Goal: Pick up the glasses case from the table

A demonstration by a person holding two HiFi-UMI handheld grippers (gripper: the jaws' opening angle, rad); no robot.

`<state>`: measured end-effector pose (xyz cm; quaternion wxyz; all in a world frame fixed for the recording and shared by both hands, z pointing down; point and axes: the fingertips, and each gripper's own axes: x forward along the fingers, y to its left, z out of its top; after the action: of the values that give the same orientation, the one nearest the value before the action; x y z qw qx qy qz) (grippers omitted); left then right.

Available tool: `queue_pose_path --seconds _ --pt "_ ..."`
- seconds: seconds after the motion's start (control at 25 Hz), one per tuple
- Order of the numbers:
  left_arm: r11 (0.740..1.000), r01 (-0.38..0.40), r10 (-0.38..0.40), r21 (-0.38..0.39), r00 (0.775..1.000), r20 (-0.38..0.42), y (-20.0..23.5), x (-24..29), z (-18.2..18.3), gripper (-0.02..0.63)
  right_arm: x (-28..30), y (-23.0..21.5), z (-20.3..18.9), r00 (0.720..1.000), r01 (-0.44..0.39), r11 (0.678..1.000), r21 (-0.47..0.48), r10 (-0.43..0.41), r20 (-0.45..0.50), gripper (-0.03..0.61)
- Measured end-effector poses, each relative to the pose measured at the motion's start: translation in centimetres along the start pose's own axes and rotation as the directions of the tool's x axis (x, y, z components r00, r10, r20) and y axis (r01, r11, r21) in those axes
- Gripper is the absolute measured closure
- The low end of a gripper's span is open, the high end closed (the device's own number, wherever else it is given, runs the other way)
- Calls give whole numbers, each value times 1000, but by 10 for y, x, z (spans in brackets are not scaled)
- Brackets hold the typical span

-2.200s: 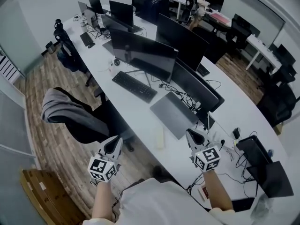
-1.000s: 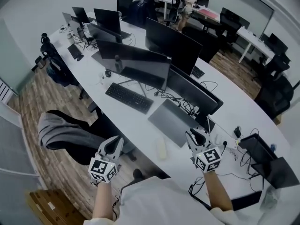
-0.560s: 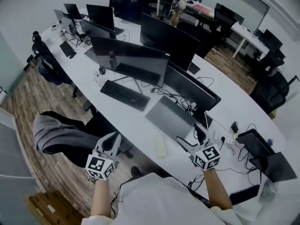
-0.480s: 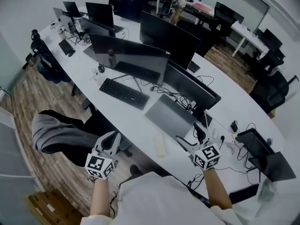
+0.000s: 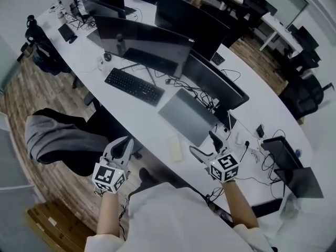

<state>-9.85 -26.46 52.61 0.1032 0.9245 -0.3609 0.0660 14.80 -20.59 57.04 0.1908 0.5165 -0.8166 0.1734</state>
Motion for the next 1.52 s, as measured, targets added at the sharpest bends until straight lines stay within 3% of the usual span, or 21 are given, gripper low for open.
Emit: queue_pose_path --seconds 0.24,0.52,1.12,1.52 --pt "1000 17 -18 -15 999 -31 -5 4 -25 595 30 10 -37 991 -56 998 20 58 -118 144" --pt "999 27 -29 -28 997 -68 -5 8 -47 595 74 20 -88 962 -99 994 37 105 -252 146" --pt "997 29 -41 -78 988 -149 -1 17 -92 597 147 24 -220 850 -99 991 95 133 -509 146" --pt "993 19 -37 -117 986 -161 4 25 -110 597 182 20 -294 784 -32 988 151 118 -610 152"
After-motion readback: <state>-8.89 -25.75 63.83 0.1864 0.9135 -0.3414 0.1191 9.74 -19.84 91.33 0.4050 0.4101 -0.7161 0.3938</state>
